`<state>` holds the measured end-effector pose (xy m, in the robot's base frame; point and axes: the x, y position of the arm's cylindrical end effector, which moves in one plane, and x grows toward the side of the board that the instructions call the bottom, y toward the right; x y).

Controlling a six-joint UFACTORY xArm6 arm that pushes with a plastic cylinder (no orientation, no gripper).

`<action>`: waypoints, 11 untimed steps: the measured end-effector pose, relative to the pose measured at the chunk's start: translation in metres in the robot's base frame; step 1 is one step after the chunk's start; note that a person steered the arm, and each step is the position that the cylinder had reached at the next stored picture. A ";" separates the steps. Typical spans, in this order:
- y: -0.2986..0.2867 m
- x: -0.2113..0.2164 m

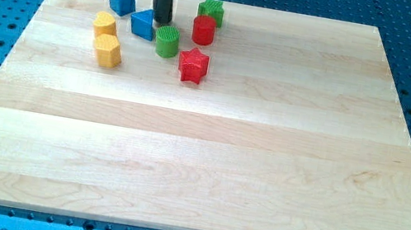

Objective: Slightly move the green star towards right

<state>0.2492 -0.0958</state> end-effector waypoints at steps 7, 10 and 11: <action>0.217 -0.052; 0.226 -0.004; 0.192 -0.005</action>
